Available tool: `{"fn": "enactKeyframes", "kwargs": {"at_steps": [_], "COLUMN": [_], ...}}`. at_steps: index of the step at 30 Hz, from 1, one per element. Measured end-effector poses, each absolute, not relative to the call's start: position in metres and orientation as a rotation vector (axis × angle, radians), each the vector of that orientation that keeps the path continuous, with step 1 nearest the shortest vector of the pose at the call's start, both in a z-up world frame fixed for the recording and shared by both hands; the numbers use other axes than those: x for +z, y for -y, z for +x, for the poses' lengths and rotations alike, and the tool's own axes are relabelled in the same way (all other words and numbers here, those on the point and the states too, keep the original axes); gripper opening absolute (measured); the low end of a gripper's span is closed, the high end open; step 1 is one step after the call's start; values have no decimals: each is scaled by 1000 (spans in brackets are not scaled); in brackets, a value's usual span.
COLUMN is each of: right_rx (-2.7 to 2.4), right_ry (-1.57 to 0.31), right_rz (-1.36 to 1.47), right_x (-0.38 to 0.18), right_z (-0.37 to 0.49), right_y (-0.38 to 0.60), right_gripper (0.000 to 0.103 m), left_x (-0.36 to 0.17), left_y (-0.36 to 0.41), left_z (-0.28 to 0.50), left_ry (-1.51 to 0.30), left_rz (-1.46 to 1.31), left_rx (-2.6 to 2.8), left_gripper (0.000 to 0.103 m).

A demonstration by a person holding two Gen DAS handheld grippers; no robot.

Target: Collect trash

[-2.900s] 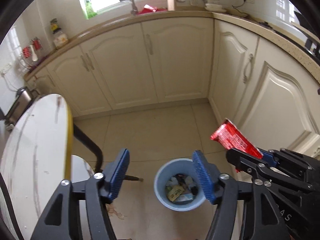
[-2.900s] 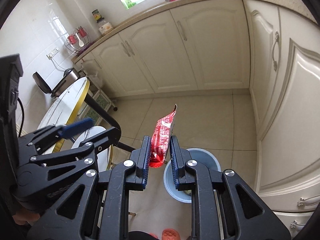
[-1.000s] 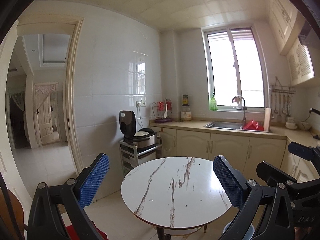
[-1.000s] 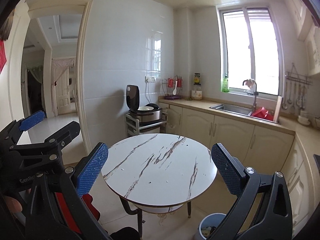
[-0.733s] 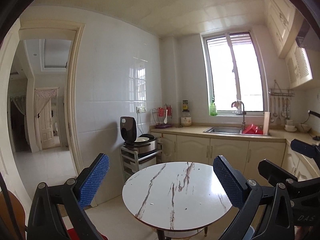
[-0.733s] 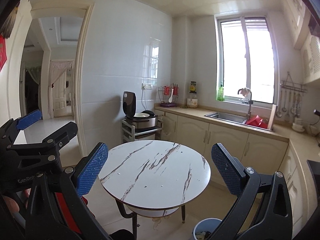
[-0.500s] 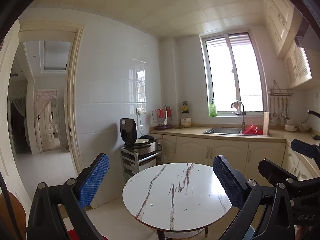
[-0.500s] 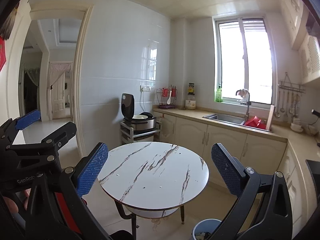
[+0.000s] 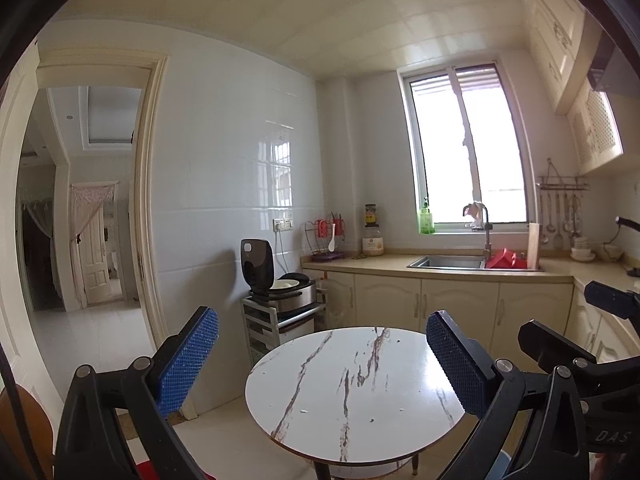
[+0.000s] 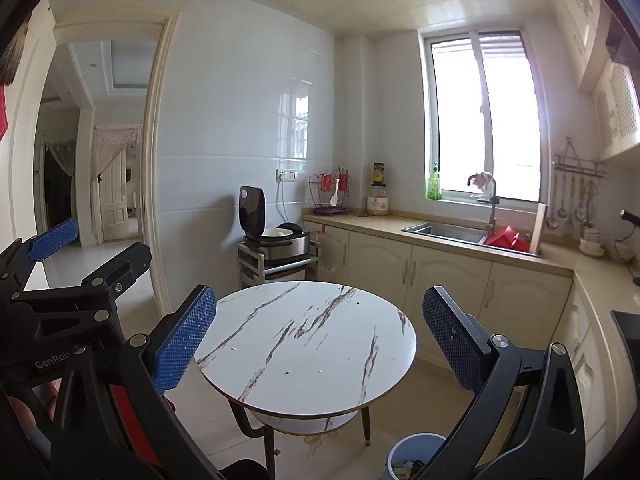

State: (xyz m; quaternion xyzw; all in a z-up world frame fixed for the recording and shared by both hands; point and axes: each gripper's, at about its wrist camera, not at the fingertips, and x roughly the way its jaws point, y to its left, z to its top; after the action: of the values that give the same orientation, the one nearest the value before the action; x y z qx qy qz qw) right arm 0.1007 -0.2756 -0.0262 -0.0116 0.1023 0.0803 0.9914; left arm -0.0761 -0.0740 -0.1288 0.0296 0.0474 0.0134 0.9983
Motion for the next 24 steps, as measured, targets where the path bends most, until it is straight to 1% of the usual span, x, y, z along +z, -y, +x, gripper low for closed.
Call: {"fn": "enactKeyframes", "kwargs": {"at_steps": [24], "right_rx": [155], "right_ry": [-210], "right_rz": [-19], "right_x": [-27], "right_z": [99], "right_y": [278], "right_gripper": [103], "left_x": [-133], "left_y": [69], "left_z": [-60], "left_ry": [-97], "left_rz": [66], "left_rx": [27], "left_gripper": [102]}}
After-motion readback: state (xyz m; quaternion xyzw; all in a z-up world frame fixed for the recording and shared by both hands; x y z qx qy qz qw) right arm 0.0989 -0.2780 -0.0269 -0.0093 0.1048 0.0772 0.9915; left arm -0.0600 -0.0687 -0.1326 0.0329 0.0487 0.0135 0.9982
